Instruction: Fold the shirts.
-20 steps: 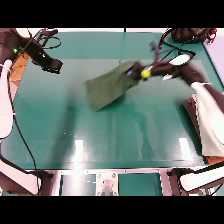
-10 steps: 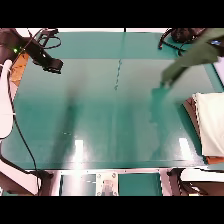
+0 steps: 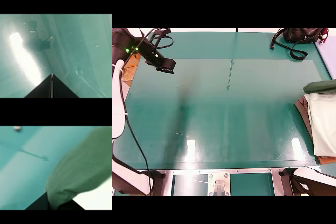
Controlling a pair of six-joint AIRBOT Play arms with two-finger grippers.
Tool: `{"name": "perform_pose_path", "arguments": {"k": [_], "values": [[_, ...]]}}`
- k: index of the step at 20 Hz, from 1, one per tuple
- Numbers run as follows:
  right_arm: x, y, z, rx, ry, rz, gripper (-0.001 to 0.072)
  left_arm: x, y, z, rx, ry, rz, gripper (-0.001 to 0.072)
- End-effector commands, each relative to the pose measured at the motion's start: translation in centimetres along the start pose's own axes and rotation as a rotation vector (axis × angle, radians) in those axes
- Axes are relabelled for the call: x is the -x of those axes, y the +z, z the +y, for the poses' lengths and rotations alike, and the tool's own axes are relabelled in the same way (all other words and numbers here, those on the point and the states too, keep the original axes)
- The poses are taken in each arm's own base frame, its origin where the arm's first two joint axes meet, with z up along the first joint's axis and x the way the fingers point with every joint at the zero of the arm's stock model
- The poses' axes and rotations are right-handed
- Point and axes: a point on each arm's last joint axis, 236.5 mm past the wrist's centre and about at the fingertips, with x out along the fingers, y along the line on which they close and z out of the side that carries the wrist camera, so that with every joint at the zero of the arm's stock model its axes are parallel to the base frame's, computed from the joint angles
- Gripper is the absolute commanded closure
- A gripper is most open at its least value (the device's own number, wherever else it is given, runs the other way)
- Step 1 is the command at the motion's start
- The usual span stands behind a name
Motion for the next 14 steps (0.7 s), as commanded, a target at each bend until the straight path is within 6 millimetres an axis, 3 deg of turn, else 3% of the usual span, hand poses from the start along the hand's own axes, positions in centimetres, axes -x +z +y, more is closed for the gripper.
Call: {"name": "perform_pose_path", "arguments": {"k": [1, 8, 11, 12, 13, 14], "values": [[2.0, -3.1, -5.7, -0.112, -0.245, 0.071, 0.0694, 0.0, -0.2, 0.0, 0.001, -0.003, 0.008, 0.0682], [1.6, -16.8, -14.6, -0.357, -0.594, 0.539, 0.0693, 0.0, -1.3, -0.5, 0.001, -0.021, 0.054, 0.0682], [0.6, -19.6, -16.9, -0.382, -0.661, 0.609, 0.0691, 0.0, -1.3, -0.5, 0.001, -0.022, 0.053, 0.0682], [0.2, -20.1, -17.4, -0.381, -0.669, 0.613, 0.0598, 0.0, -1.2, -0.5, 0.001, -0.025, 0.052, 0.0682], [0.1, -20.5, -17.8, -0.382, -0.679, 0.624, 0.0274, 0.0, -1.2, -0.7, 0.000, -0.030, 0.050, 0.0682], [0.1, -20.6, -17.9, -0.382, -0.683, 0.629, 0.0081, 0.0, -1.2, -0.8, 0.001, -0.035, 0.049, 0.0682]]}}
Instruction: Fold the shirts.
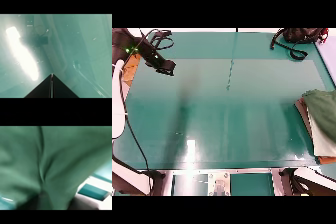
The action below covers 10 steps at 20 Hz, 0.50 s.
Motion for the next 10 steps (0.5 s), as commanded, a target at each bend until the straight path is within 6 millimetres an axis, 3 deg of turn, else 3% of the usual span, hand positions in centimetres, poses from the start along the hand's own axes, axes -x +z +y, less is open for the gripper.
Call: {"name": "perform_pose_path", "arguments": {"k": [1, 3, 5, 6, 7, 8, 10], "values": [[-1.5, -0.4, -1.4, -0.023, -0.062, 0.032, 0.0080, 0.0, 0.0, -0.3, 0.000, -0.015, 0.000, 0.0683], [0.0, 0.4, 0.5, -0.021, -0.008, -0.015, 0.0080, 0.1, 0.2, -1.2, -0.002, -0.051, -0.010, 0.0682], [2.5, 1.3, 4.9, 0.048, 0.117, -0.084, 0.0085, 0.5, 0.6, -1.6, -0.006, -0.062, -0.026, 0.0683], [3.7, 1.5, 7.5, 0.097, 0.181, -0.123, 0.0206, 0.8, 0.8, -1.7, -0.008, -0.059, -0.035, 0.0682], [4.9, 1.3, 10.5, 0.166, 0.248, -0.161, 0.0596, 1.4, 1.0, -1.8, -0.004, -0.054, -0.050, 0.0683], [5.9, 0.8, 13.6, 0.245, 0.310, -0.199, 0.0675, 2.0, 1.1, -1.9, 0.006, -0.050, -0.064, 0.0683], [6.6, -1.0, 18.7, 0.385, 0.386, -0.236, 0.0691, 3.7, 1.4, -2.2, 0.027, -0.039, -0.102, 0.0683]]}}
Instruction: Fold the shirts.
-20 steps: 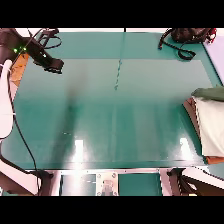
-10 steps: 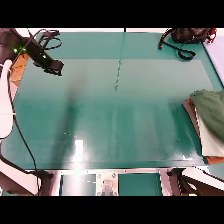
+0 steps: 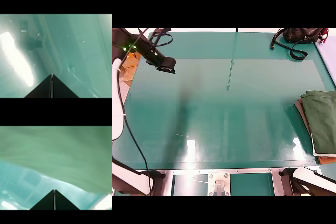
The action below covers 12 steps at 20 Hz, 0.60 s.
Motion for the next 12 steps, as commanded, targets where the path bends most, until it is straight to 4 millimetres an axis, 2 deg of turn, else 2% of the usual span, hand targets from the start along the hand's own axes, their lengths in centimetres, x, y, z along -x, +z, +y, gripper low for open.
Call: {"name": "perform_pose_path", "arguments": {"k": [1, 4, 6, 9, 12], "values": [[0.2, -0.7, 10.4, 0.245, 0.188, -0.080, 0.0691, 2.5, 0.6, -0.8, 0.050, 0.009, -0.058, 0.0683], [-1.1, -5.1, 17.4, 0.452, 0.254, -0.078, 0.0693, 4.2, -0.3, -2.2, 0.096, -0.018, -0.049, 0.0683], [-2.1, -10.1, 21.1, 0.636, 0.282, -0.038, 0.0693, 4.1, -2.0, -3.9, 0.113, -0.081, 0.001, 0.0684], [-5.0, -17.9, 23.5, 0.834, 0.289, 0.043, 0.0693, 2.6, -5.5, -6.1, 0.148, -0.157, 0.066, 0.0684], [-8.9, -25.0, 23.0, 0.978, 0.281, 0.119, 0.0693, 0.1, -11.0, -8.5, 0.155, -0.155, 0.138, 0.0684]]}}
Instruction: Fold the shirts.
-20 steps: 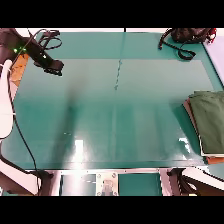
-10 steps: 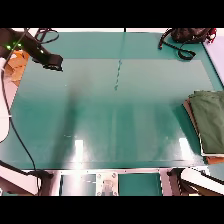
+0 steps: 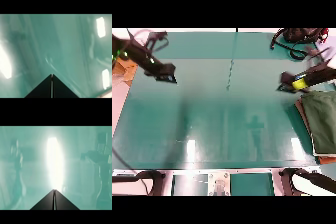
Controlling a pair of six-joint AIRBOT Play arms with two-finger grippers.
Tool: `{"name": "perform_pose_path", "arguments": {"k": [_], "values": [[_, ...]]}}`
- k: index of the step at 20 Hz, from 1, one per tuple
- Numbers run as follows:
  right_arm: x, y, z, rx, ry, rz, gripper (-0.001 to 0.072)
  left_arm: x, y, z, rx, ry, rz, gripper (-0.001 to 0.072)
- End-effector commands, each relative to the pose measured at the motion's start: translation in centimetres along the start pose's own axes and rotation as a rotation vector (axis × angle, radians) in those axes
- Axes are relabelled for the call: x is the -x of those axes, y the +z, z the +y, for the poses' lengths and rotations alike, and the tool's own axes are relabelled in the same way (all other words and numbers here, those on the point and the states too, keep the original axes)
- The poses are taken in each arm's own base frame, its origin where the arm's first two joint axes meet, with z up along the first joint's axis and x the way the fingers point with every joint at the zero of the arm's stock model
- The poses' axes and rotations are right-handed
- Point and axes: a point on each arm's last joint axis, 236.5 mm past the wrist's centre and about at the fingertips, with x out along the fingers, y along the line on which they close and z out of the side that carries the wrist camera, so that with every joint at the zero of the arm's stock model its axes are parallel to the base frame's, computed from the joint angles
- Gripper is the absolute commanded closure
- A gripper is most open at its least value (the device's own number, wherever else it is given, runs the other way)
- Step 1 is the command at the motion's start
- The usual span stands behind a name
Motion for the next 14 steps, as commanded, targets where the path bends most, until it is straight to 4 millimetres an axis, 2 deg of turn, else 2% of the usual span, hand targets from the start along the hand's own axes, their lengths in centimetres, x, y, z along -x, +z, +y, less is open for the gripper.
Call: {"name": "perform_pose_path", "arguments": {"k": [1, 2, 4, 7, 14], "values": [[-5.1, -5.7, 5.1, 0.186, 0.038, 0.078, 0.0693, -3.3, -5.8, -1.7, 0.025, -0.022, 0.060, 0.0684], [-6.1, -6.9, 5.8, 0.215, 0.043, 0.093, 0.0693, -4.3, -7.3, -2.1, 0.034, -0.022, 0.067, 0.0684], [-7.0, -7.6, 7.2, 0.255, 0.061, 0.079, 0.0693, -5.7, -9.0, -2.1, 0.050, -0.015, 0.057, 0.0683], [-7.1, -8.3, 8.1, 0.278, 0.071, 0.087, 0.0693, -6.5, -9.4, -1.8, 0.058, -0.011, 0.049, 0.0682], [-7.1, -8.3, 8.1, 0.280, 0.071, 0.090, 0.0693, -6.4, -9.5, -1.9, 0.060, -0.016, 0.052, 0.0683]]}}
